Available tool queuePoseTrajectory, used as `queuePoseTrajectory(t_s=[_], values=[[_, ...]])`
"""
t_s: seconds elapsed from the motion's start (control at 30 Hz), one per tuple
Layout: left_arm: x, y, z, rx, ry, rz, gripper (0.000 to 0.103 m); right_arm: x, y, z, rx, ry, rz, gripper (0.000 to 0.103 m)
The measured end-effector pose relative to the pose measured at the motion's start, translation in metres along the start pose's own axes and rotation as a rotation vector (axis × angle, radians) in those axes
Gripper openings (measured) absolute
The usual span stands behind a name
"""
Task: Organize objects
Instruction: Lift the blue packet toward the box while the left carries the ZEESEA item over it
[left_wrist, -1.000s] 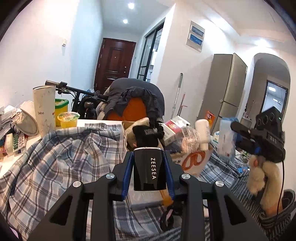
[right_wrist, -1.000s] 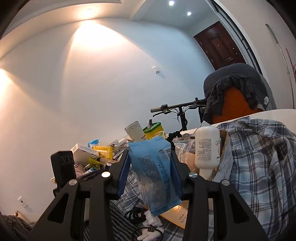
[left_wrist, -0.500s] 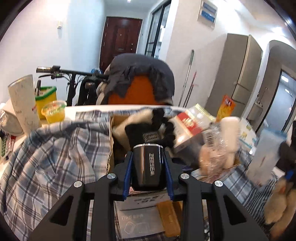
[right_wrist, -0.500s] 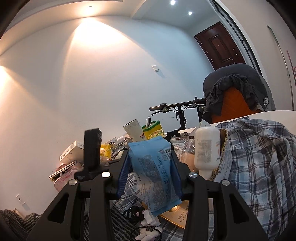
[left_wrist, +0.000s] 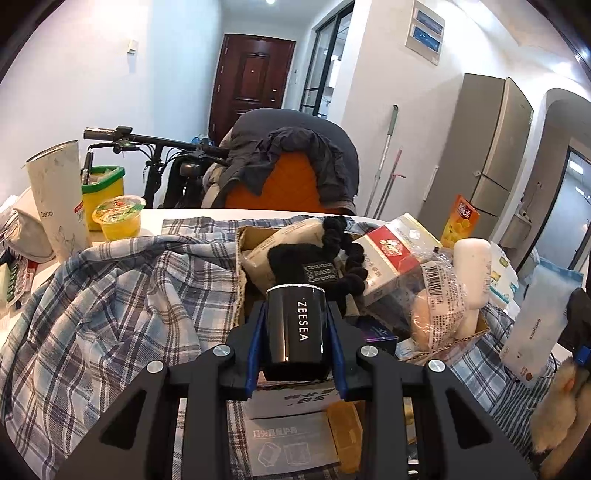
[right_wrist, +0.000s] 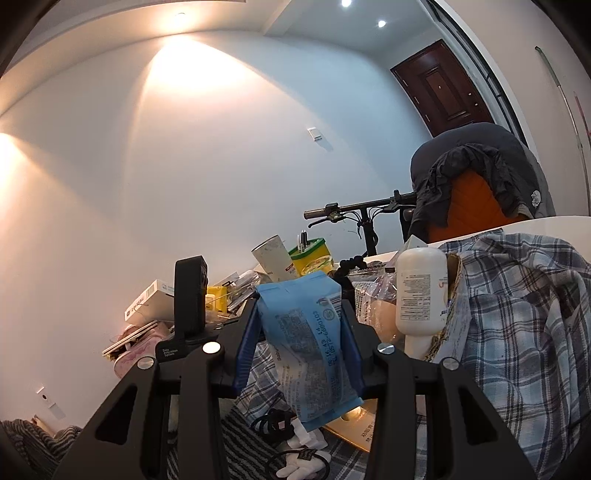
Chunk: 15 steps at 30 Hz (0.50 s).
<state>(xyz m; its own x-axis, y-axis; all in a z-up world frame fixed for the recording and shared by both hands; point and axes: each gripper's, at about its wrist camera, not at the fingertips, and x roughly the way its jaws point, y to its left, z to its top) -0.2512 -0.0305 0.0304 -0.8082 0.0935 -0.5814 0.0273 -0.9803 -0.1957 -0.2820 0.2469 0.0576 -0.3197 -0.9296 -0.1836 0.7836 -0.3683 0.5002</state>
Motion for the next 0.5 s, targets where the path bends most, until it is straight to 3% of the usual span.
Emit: queuePoseTrajectory(t_s=[0.1,0.17,0.23,0.27,0.33,0.5], values=[[0.001,0.004,-0.001,-0.014,0.006,0.022,0.035,0.0,0.001,0.0,-0.005,0.001,-0.007,0.041],[0.0,0.005,-0.001,-0.015,0.005,-0.014,0.046,0.0,0.002,0.0,-0.005,0.002,-0.003,0.041],[-0.005,0.001,-0.002,0.008,0.001,-0.047,0.064,0.001,0.003,-0.001,-0.01,0.006,-0.007,0.041],[-0.01,-0.002,-0.002,0.024,-0.015,-0.042,0.068,0.001,0.003,-0.001,-0.011,0.007,-0.008,0.041],[-0.025,-0.009,-0.004,0.063,-0.069,-0.022,0.087,0.002,0.004,-0.001,-0.017,0.007,-0.009,0.041],[-0.07,-0.011,-0.005,0.115,-0.247,0.009,0.088,0.006,0.016,-0.001,-0.074,0.01,-0.03,0.041]])
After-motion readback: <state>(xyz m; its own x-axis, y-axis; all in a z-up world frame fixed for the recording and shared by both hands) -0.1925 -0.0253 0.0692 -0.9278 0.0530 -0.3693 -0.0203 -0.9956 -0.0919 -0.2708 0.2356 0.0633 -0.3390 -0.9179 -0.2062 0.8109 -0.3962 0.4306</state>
